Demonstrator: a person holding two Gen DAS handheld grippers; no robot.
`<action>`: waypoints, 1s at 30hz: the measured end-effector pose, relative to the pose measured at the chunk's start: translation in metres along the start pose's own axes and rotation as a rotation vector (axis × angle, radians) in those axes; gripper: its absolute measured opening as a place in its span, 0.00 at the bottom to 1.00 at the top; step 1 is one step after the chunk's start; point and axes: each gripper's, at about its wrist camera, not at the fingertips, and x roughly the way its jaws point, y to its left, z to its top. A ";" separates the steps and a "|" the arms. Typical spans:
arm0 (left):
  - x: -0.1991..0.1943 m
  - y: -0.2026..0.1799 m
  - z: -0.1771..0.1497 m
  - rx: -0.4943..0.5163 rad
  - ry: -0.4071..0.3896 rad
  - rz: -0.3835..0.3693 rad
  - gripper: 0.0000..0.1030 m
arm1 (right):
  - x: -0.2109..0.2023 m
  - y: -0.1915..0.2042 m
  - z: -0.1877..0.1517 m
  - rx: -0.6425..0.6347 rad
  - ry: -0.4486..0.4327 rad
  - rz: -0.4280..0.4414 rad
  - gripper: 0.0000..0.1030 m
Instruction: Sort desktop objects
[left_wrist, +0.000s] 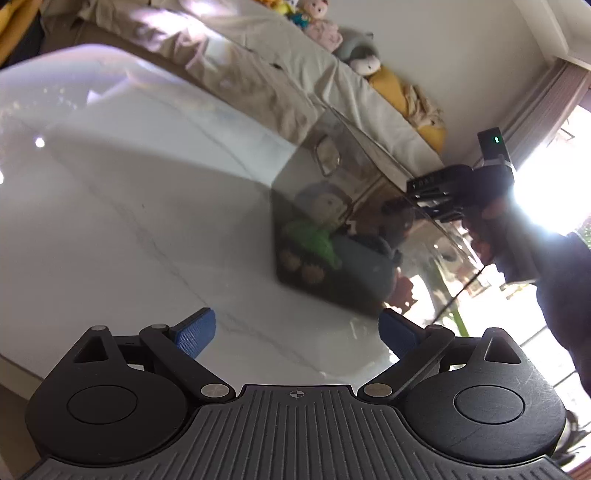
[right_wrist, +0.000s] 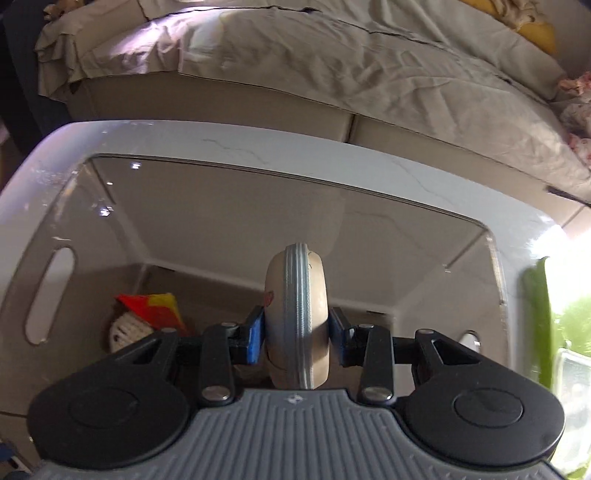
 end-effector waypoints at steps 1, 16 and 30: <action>-0.001 0.001 0.001 -0.002 -0.010 -0.010 0.96 | 0.001 -0.004 0.000 0.020 0.006 0.022 0.38; 0.007 0.012 0.102 -0.229 0.026 -0.317 0.97 | -0.091 -0.087 -0.024 0.153 -0.212 -0.112 0.45; 0.167 -0.030 0.191 -0.335 0.318 -0.157 0.97 | -0.032 -0.201 -0.107 0.575 -0.225 0.402 0.44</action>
